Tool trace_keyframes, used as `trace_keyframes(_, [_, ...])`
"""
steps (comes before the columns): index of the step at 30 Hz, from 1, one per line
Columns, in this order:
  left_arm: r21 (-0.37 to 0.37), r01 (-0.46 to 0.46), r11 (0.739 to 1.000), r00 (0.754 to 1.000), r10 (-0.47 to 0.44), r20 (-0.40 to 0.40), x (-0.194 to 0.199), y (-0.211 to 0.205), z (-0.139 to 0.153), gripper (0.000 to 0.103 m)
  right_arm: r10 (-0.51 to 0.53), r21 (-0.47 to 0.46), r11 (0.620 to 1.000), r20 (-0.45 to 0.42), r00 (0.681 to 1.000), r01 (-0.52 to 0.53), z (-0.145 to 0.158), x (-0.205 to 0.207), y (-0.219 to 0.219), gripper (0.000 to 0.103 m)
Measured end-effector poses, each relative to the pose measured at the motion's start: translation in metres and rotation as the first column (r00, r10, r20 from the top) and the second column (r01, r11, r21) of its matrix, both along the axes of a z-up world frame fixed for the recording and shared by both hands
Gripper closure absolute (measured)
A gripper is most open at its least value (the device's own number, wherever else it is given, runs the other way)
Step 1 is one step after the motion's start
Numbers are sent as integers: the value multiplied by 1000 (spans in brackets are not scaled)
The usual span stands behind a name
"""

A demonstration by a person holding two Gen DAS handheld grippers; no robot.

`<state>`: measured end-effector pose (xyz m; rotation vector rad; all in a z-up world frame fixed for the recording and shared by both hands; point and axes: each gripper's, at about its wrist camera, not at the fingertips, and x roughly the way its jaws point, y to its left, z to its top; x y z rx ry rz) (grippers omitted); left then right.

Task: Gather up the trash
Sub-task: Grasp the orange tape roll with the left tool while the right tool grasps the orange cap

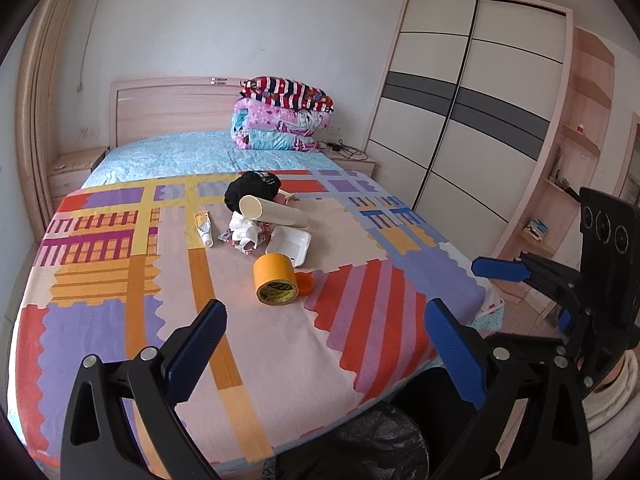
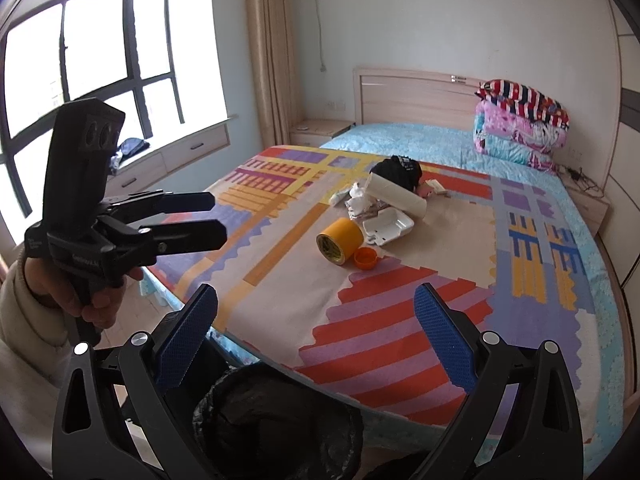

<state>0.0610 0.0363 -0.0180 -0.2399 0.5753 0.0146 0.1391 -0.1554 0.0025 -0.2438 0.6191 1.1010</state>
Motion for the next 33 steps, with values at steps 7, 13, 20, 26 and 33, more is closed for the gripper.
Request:
trace_keyframes(7, [-60,-41,997,997,36,-68,48,29,-21,8,-1,-14,1000,-8,1000,1,-20,33,19,3])
trace_keyframes(13, [-116,-56,992,991,41,-130,80,49,-44,8,-13,-47,999,-47,999,11,-42,62,36,4])
trace_keyframes(20, [-155,-69,986,982,39,-186,108,64,-66,8,-13,-59,998,-94,995,8,-65,86,54,12])
trace_keyframes(26, [-183,-36,982,980,-1,-198,124,68,-77,15,-6,-85,996,-95,995,-2,-75,98,69,22])
trace_keyframes(33, [-212,-35,977,974,-14,-227,132,72,-88,40,13,-121,992,-104,994,-26,-89,105,87,39])
